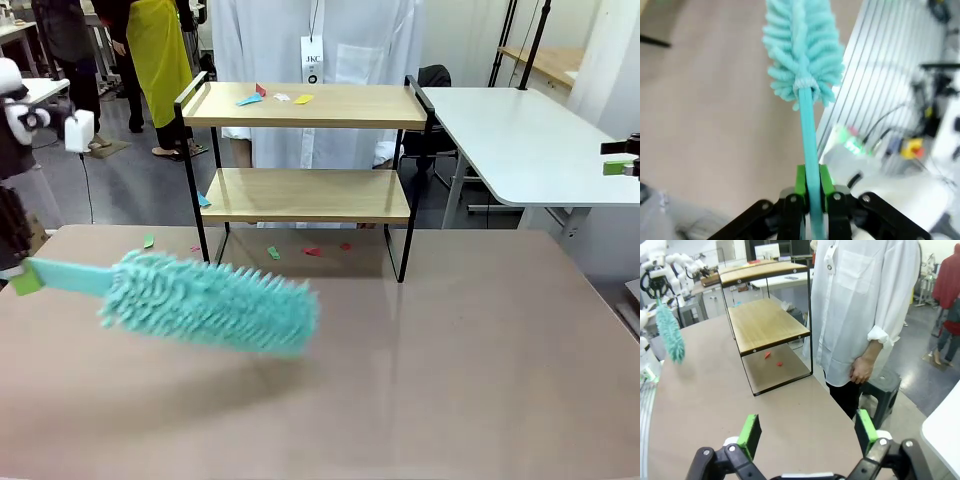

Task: Clean the shelf.
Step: Clean the specific section of the Shelf indicated by the human with the Duster.

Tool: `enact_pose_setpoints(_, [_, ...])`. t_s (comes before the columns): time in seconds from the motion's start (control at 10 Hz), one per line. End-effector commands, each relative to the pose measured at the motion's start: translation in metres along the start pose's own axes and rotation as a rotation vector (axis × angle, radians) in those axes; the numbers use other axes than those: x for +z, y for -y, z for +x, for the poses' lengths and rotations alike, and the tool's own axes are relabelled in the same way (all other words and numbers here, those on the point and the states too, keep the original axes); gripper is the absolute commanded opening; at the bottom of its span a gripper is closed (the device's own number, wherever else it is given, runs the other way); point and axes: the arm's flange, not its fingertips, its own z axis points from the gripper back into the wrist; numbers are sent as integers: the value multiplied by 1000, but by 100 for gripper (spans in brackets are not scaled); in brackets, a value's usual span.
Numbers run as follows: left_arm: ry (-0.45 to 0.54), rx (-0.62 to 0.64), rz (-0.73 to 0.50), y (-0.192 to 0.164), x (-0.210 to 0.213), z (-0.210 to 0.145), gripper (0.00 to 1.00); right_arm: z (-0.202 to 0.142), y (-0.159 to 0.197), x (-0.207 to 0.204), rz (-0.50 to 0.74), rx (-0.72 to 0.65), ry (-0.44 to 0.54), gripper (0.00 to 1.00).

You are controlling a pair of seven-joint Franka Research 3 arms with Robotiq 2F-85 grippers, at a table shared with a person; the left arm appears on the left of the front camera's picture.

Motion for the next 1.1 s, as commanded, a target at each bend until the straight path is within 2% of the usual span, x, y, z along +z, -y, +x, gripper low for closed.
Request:
enact_pose_setpoints(0.0, [-181,-88,73,-19,-3,-8,13,2,0,-1,-8,5,-4,100])
enact_pose_setpoints(0.2, [-306,-94,141,-31,-8,-11,13,2,0,-1,-8,5,-4,100])
enact_pose_setpoints(0.3, [-320,-92,158,-34,-8,-11,13,2,0,-1,-8,5,-4,100])
enact_pose_setpoints(1.0, [-319,-83,137,-33,-14,-9,13,2,0,-1,-8,5,-4,100])
